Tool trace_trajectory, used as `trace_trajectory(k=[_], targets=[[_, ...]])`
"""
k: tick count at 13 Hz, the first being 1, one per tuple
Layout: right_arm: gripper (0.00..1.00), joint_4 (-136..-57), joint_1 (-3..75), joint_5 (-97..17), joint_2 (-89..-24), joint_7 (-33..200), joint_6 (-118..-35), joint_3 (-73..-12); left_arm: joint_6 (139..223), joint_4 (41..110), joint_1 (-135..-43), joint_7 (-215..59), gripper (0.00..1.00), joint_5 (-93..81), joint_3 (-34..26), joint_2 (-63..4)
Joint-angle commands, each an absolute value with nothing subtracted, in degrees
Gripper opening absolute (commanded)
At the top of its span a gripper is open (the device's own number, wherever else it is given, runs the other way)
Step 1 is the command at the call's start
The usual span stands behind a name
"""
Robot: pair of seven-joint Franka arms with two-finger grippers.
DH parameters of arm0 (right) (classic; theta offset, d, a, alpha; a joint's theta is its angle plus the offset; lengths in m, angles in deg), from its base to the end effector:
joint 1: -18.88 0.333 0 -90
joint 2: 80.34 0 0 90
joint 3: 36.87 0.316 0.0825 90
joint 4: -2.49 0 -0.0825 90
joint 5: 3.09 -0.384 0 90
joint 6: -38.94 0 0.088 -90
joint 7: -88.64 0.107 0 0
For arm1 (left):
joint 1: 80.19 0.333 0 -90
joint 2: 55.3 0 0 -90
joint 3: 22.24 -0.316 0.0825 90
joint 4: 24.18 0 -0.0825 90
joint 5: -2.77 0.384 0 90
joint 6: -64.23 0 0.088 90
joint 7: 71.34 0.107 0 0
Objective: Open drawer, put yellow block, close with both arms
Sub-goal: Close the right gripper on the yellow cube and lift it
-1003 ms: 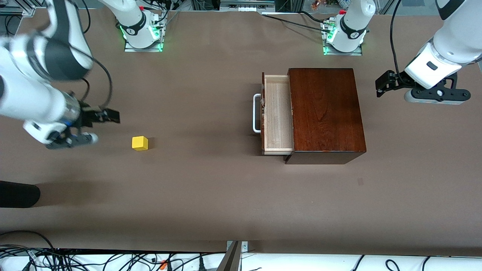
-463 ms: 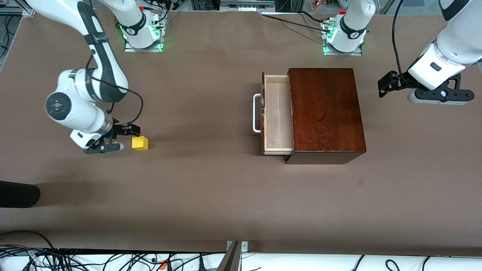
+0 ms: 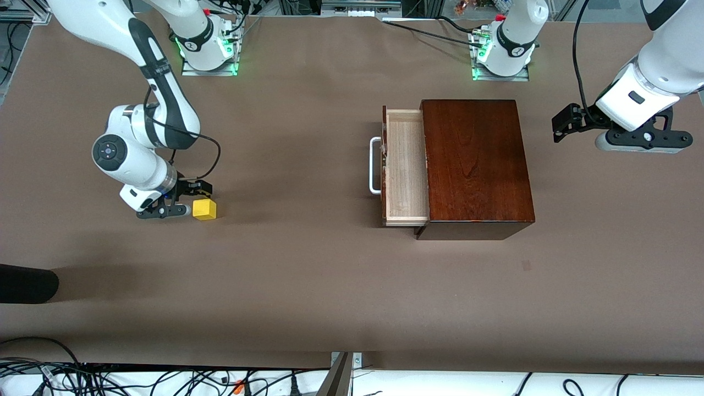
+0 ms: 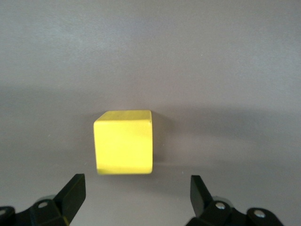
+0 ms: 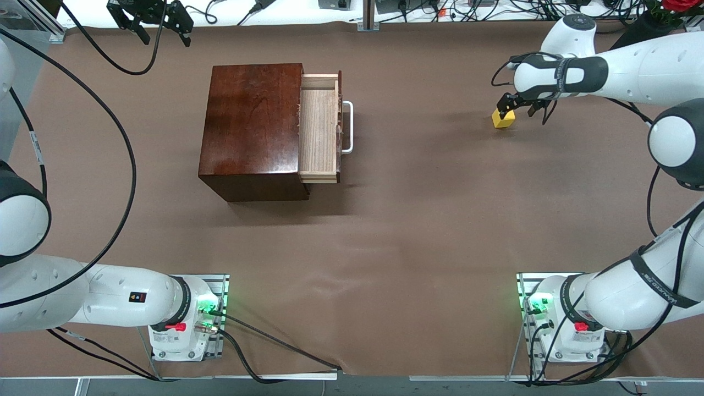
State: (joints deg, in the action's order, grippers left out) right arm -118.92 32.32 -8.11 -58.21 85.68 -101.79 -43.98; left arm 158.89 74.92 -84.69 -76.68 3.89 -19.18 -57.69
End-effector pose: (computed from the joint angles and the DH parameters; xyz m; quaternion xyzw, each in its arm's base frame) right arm 0.5695 0.0633 0.2253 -0.9985 -0.0505 0.0225 0.0029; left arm 0.5398 -0.0702 0.5791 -0.9996 0.0203 0.0166 0.0128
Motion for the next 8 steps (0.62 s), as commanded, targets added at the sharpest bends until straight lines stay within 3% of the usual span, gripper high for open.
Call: trace_trajectory(k=[1, 2, 4, 8], targets=[[0.97, -118.1, 32.9, -11.4, -56.1, 85.4, -104.3, -44.1, 158.6, 75.7, -84.1, -75.9, 1.0, 2.9, -18.6, -58.8], [0.96, -117.8, 33.2, -12.0, -55.2, 85.4, -105.5, -43.8, 158.6, 75.7, -84.2, -76.0, 1.0, 2.9, -18.6, -58.8], [0.84, -117.7, 33.3, -12.1, -54.2, 85.4, -106.9, -43.7, 158.6, 75.7, -84.2, -75.9, 1.0, 2.9, -18.6, -58.8], [0.32, -117.6, 33.3, -12.0, -54.3, 84.8, -106.7, -43.6, 158.5, 75.0, -84.2, -76.2, 1.0, 2.9, -18.4, -58.7]])
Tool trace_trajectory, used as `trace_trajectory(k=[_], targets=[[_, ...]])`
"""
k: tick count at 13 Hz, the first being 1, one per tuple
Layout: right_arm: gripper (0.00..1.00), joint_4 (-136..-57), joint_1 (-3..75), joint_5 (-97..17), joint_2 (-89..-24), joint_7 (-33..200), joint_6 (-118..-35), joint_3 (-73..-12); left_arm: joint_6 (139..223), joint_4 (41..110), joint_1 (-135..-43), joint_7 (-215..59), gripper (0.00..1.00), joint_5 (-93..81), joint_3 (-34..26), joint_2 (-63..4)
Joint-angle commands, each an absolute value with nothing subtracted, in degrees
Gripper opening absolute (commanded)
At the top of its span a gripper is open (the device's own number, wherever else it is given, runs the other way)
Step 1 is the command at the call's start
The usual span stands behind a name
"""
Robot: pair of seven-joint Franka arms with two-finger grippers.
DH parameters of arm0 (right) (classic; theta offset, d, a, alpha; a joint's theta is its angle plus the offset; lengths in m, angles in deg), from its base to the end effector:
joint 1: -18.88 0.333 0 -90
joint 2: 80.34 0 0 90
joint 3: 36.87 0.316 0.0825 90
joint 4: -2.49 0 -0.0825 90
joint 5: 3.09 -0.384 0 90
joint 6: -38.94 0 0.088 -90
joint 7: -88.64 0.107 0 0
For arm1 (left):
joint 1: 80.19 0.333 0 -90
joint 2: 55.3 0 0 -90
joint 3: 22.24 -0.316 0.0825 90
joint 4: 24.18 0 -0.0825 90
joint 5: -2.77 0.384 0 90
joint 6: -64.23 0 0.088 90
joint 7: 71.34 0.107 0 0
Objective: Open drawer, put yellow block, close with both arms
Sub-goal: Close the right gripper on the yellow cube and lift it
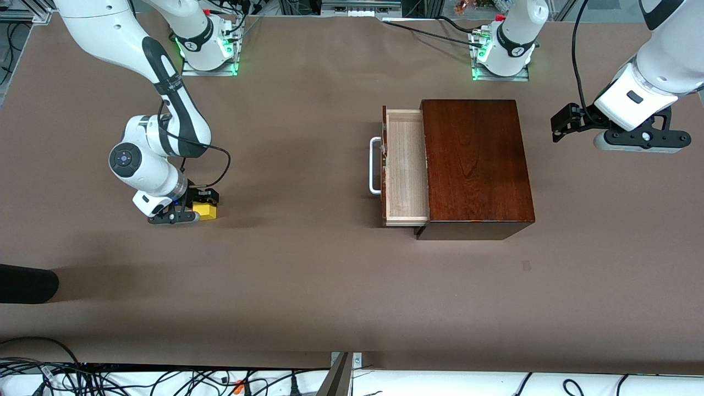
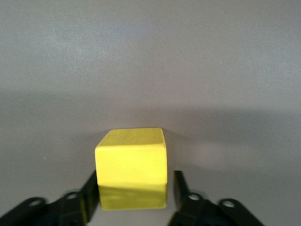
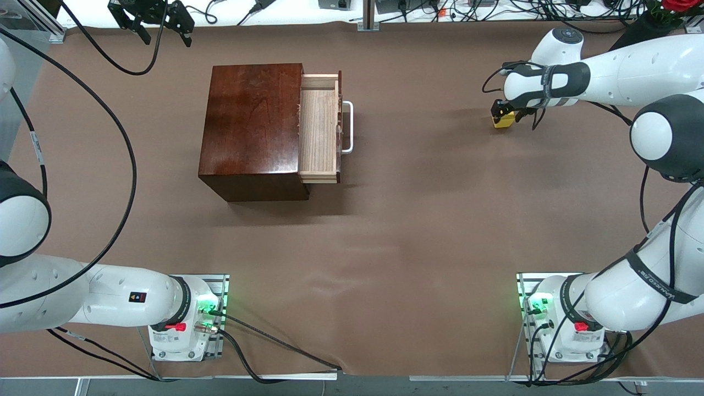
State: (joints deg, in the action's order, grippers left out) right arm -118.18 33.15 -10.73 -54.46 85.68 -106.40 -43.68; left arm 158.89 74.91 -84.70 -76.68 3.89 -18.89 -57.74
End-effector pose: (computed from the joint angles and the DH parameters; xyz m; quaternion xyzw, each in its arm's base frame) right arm 0.5740 0.0735 0.1993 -0.9990 -0.0414 0.0082 0.0112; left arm 0.5393 -0.0731 0.5797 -0.9995 0.0229 0.0160 0.0129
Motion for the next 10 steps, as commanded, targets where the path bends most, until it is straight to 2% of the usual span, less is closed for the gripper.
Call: trace_trajectory(k=[1, 2, 3, 7, 10], targets=[[0.19, -116.6, 33.3, -12.0, -54.6, 84.4, -106.1, -43.6, 158.5, 75.0, -84.2, -76.3, 1.0, 2.9, -18.4, -58.8], [0.09, -116.0, 33.4, -11.8, -55.0, 84.1, -105.0, -42.9, 158.5, 75.0, -84.2, -76.4, 1.0, 2.9, -18.4, -58.8], [0.06, -114.3, 33.4, -11.1, -55.9, 83.8, -102.5, -41.6, 158.1, 75.0, -84.2, -76.4, 1.0, 2.9, -18.4, -58.7], [0.06, -101.9, 34.5, -9.9, -57.2, 78.2, -86.3, -35.0, 158.0, 75.0, -84.2, -76.4, 1.0, 2.9, -18.3, -58.7], [0.06, -92.3, 42.3, -6.2, -57.2, 78.3, -79.2, -33.4, 158.0, 74.6, -84.2, -76.5, 1.0, 2.9, -18.3, -58.7]])
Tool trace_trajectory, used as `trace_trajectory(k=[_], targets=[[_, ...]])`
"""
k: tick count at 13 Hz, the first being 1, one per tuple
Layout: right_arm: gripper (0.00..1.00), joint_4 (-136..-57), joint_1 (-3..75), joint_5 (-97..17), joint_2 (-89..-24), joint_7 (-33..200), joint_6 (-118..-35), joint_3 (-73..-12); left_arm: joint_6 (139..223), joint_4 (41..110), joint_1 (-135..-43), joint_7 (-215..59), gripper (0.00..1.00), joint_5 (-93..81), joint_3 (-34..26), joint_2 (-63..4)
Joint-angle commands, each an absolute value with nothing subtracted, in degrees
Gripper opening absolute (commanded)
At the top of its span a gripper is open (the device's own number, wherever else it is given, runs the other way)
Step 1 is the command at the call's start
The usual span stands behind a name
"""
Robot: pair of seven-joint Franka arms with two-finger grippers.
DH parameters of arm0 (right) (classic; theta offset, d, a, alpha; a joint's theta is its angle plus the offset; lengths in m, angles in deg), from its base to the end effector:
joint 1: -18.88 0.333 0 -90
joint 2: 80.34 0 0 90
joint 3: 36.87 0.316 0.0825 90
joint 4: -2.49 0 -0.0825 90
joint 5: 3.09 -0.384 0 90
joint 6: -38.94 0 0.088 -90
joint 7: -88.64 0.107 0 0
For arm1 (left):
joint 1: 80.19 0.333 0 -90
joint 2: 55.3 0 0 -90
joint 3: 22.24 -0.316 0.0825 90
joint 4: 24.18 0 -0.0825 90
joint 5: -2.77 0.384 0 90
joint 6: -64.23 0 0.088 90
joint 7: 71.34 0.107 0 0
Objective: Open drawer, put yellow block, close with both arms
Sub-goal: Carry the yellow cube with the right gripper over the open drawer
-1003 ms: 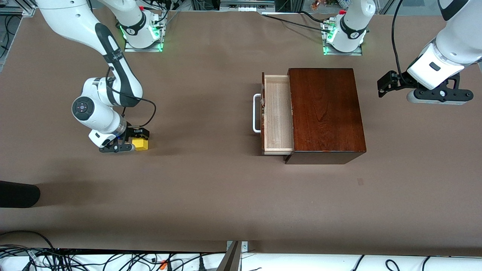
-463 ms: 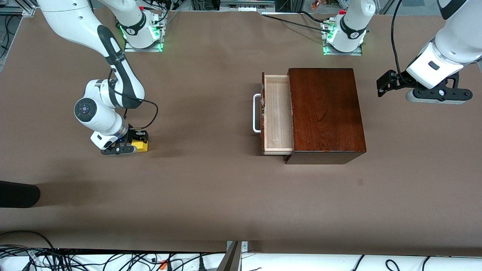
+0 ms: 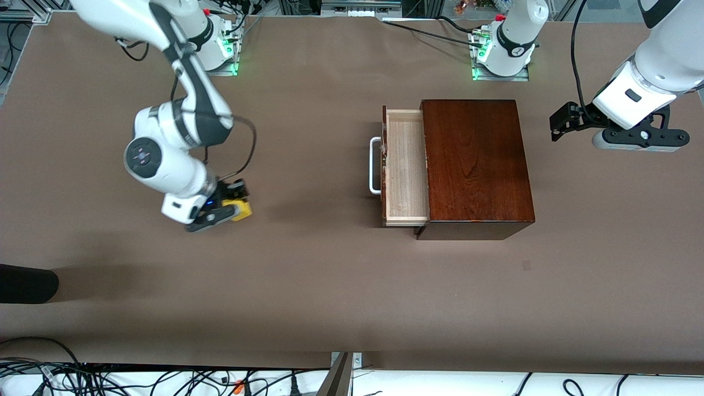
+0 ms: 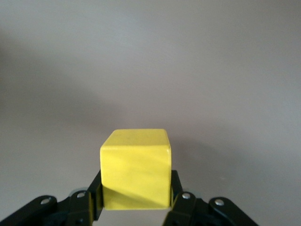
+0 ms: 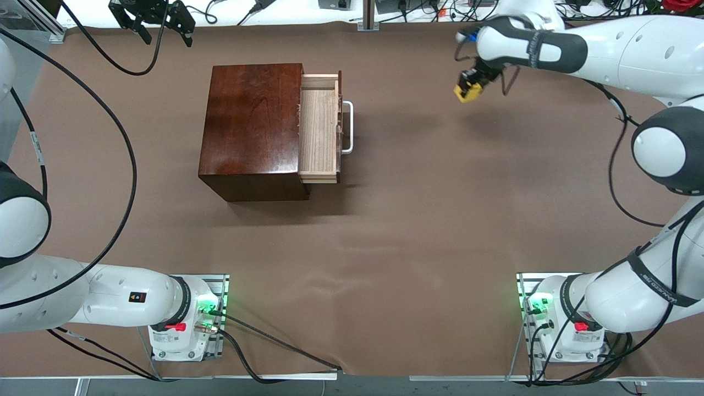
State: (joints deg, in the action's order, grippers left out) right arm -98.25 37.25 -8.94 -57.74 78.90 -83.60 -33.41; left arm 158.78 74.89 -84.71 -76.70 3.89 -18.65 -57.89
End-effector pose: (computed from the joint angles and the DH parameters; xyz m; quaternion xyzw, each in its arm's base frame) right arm 0.6033 0.2429 0.3434 -0.9686 -0.2427 0.0125 0.0534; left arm 0.5381 -0.0754 0.5811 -0.9995 0.0249 0.0155 0.0130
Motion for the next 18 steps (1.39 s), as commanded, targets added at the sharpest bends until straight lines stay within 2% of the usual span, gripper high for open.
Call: trace_trajectory(k=[1, 6, 10, 18], targets=[[0.06, -89.4, 45.7, -4.8, -57.1, 78.2, -77.4, -33.4, 158.0, 74.6, -84.3, -76.5, 1.0, 2.9, -18.2, -58.7], [0.06, -72.6, 61.9, -2.7, -49.7, 77.8, -73.0, -33.4, 157.7, 74.6, -84.3, -76.6, 1.0, 2.9, -18.2, -58.7], [0.06, -62.0, 69.8, 1.1, -42.7, 77.7, -73.0, -33.4, 157.7, 74.5, -84.3, -76.6, 1.0, 2.9, -18.2, -58.7], [0.09, -60.3, 74.9, 9.0, -37.8, 73.7, -73.7, -33.4, 157.7, 74.5, -84.3, -76.6, 1.0, 2.9, -18.1, -58.7]])
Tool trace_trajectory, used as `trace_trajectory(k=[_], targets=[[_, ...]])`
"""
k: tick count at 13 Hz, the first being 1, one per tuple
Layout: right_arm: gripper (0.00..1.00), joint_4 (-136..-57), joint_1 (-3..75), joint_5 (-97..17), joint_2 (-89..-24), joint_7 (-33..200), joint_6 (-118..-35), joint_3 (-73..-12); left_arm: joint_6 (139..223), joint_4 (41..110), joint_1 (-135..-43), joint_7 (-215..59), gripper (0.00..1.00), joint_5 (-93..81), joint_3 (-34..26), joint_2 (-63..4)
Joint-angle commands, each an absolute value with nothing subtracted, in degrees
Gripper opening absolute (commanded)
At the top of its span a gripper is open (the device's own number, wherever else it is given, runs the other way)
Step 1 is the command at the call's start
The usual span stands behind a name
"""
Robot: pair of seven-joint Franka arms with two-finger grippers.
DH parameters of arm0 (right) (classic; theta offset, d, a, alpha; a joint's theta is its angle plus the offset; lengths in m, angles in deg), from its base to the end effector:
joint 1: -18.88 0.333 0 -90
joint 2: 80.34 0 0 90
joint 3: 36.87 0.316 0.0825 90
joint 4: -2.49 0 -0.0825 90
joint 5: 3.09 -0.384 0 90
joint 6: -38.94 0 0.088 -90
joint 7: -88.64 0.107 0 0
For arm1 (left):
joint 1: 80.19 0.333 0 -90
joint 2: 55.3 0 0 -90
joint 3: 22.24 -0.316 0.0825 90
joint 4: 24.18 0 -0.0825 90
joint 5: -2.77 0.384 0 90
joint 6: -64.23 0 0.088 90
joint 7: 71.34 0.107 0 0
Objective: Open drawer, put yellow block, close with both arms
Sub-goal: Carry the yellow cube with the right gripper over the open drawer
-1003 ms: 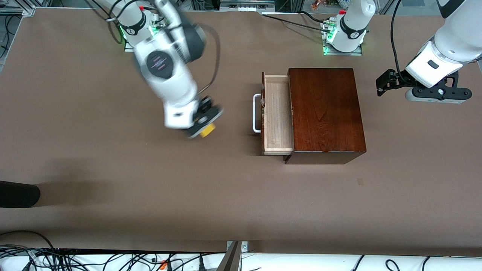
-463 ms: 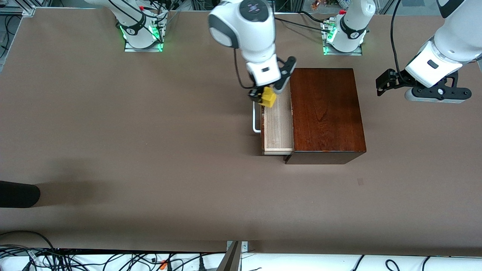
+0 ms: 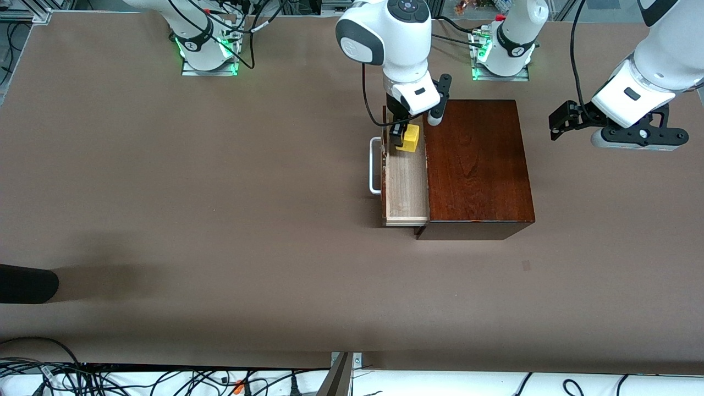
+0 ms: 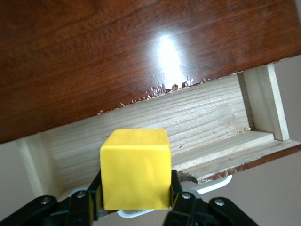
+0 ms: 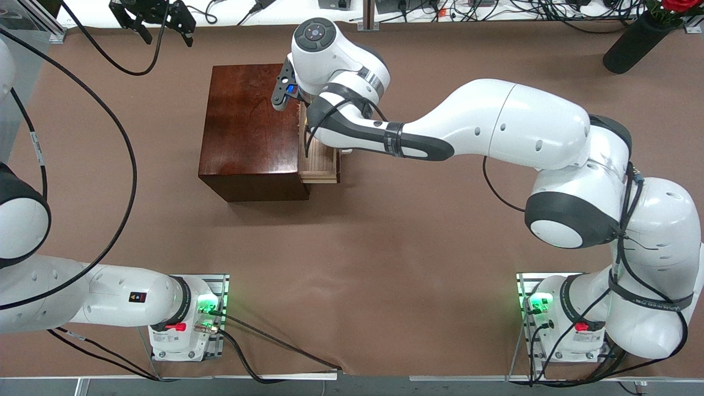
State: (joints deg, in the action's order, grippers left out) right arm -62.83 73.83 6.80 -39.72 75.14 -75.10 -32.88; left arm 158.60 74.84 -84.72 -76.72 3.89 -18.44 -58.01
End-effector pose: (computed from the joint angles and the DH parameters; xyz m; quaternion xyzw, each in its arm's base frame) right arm 0.4160 0.6393 0.4007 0.7916 0.6040 0.0884 0.0270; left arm 0.5370 -0.0774 0.5824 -0.9994 0.0266 0.0155 0.0132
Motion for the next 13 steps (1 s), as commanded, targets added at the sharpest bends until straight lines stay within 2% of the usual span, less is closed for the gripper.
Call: trace_trajectory(k=[1, 7, 9, 10, 11, 12, 13], targets=[[0.1, -60.3, 75.0, 9.9, -36.8, 73.5, -73.7, -33.4, 157.7, 74.5, -84.4, -76.6, 1.0, 2.9, -18.1, -58.7], [0.11, -60.2, 75.6, 11.0, -33.7, 72.2, -74.6, -33.5, 157.7, 74.5, -84.3, -76.6, 1.0, 2.9, -18.1, -58.7], [0.15, -60.3, 75.6, 11.0, -32.7, 72.1, -75.3, -33.6, 157.7, 74.5, -84.4, -76.6, 1.0, 2.9, -18.1, -58.7], [0.29, -60.2, 75.6, 11.0, -32.4, 72.2, -75.3, -33.6, 157.7, 74.5, -84.4, -76.6, 1.0, 2.9, -18.1, -58.6], [0.56, -60.2, 75.6, 11.0, -32.4, 72.2, -75.2, -33.7, 157.7, 74.5, -84.4, -76.6, 1.0, 2.9, -18.1, -58.6], [1.0, -60.2, 75.5, 10.9, -32.7, 72.4, -74.7, -33.8, 157.7, 74.5, -84.5, -76.6, 1.0, 2.9, -17.9, -58.7], [1.0, -60.1, 75.4, 10.7, -33.1, 72.5, -74.5, -33.9, 157.7, 74.5, -84.5, -76.6, 1.0, 2.9, -17.8, -58.7]])
